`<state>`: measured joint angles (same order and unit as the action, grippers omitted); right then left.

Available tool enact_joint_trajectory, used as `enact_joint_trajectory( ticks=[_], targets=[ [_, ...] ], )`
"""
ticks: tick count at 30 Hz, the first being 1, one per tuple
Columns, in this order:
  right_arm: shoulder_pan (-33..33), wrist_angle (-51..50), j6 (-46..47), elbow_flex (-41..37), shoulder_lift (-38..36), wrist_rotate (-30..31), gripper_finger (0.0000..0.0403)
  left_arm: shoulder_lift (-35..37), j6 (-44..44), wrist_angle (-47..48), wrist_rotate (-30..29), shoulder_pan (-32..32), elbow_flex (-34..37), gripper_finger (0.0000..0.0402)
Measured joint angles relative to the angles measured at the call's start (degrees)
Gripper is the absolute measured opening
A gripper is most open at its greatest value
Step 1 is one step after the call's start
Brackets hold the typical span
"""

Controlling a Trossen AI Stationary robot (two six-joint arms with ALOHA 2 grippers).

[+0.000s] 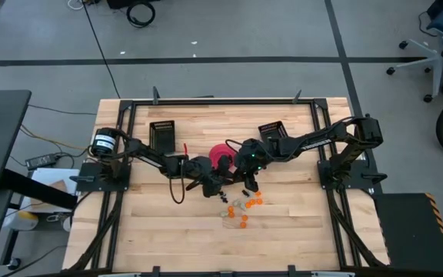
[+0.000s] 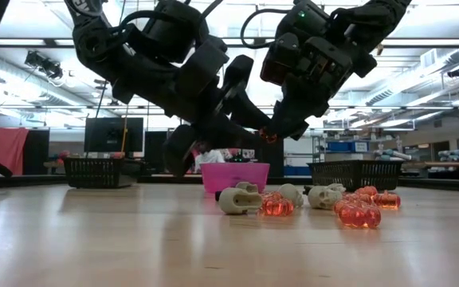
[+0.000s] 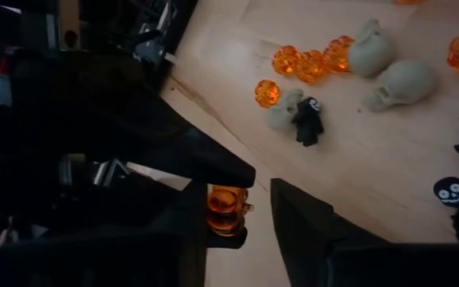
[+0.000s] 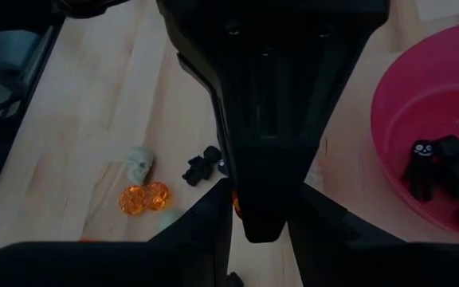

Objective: Sort Halloween decoration
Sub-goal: Put the orange pumpkin toy into the the left black bin

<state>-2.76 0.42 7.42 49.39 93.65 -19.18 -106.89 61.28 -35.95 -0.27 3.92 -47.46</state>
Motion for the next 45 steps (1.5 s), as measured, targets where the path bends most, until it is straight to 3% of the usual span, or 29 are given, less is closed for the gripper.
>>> enact_joint_trajectory(
  ticks=[11, 20, 36, 45],
  targets=[
    [0.02, -0.02, -0.03, 0.0, 0.0, -0.41, 0.011, 0.0, -0.05, -0.41, -0.04, 0.0, -0.02, 0.0037],
    [0.02, 0.0, -0.04, 0.0, 0.0, -0.41, 0.0111, -0.04, -0.15, -0.37, -0.02, 0.0, -0.02, 0.0029],
    [-0.38, -3.96, 1.23, 0.02, -0.08, -3.89, 0.0201, -0.17, -0.45, 0.03, -0.26, 0.0, 0.07, 0.0027],
    [-1.53, -13.68, 0.99, 0.02, -0.11, -3.8, 0.0204, 1.01, -1.9, 1.26, -12.52, 1.56, 0.1, 0.0027]
  ],
)
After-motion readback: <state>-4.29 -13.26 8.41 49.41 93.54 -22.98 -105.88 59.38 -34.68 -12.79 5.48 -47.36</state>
